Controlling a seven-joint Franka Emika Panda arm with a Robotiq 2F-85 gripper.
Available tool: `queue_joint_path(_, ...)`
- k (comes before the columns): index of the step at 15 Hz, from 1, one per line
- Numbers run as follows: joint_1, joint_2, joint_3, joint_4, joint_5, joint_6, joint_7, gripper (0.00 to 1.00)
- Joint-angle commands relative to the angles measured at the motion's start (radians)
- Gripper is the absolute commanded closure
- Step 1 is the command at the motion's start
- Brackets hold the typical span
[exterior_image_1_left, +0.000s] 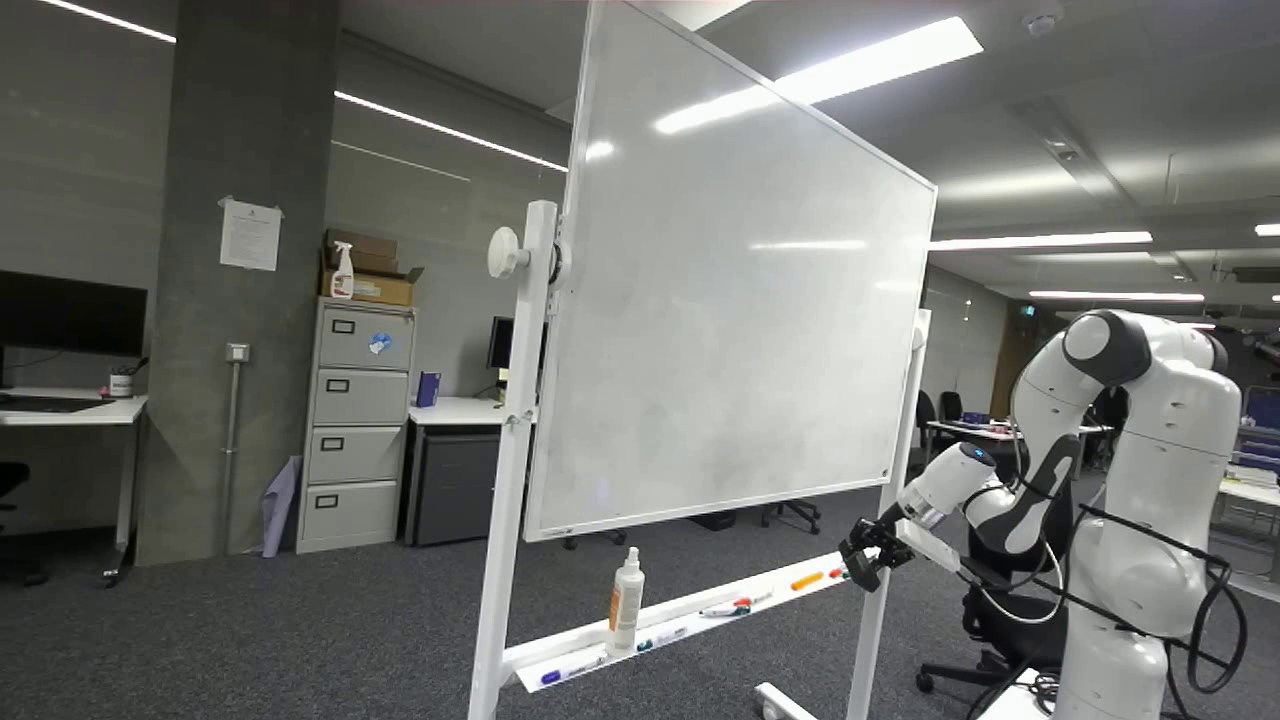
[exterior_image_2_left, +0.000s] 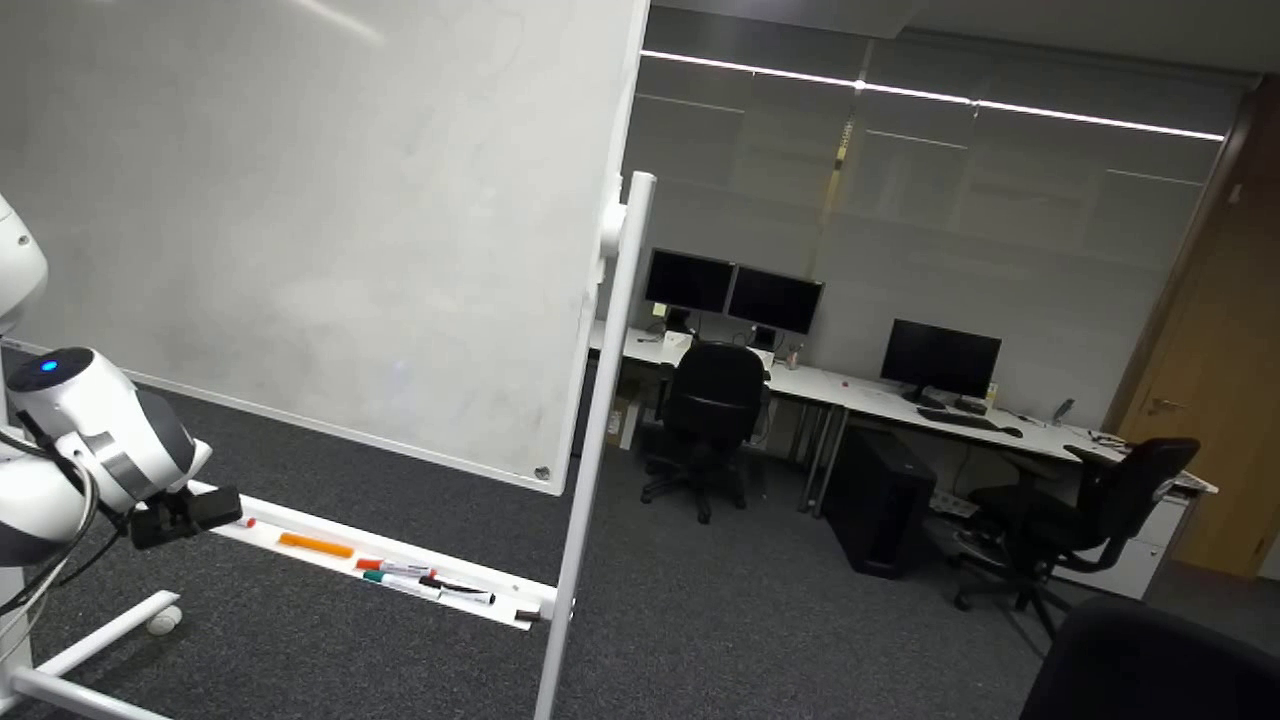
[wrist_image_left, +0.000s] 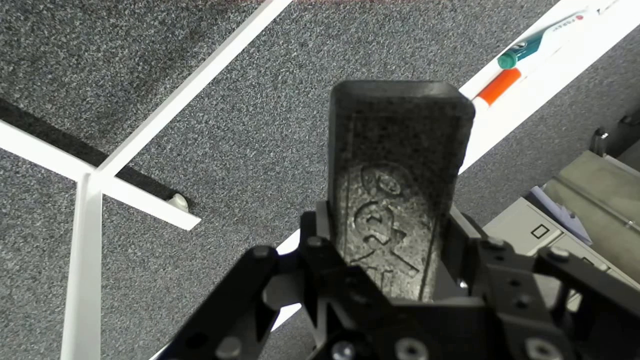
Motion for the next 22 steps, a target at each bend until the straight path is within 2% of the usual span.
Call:
queue_joint_path(1, 0.000, 0.000, 0.000, 0.000, 0.000, 0.000, 0.000, 0.45)
queue_joint_path(4, 0.000, 0.000, 0.000, 0.000, 0.000, 0.000, 0.000, 0.45)
queue_joint_path(5, 0.001, 0.003, 0.002, 0.003, 0.002, -0.003, 0.003, 0.70)
queue_joint_path(12, 0.010, 0.066, 0.010, 0.058, 0.001, -0.008, 0.037, 0.70)
queue_joint_path(15, 0.012, 0.085, 0.021, 0.096, -0.001, -0.064, 0.036, 0.70)
queue_joint_path(16, 0.001, 0.047, 0.005, 0.047, 0.002, -0.042, 0.004, 0.45)
queue_joint_path(21, 0.002, 0.080, 0.019, 0.080, 0.002, -0.052, 0.013, 0.45)
queue_joint_path(22, 0.002, 0.081, 0.019, 0.080, 0.002, -0.052, 0.013, 0.70)
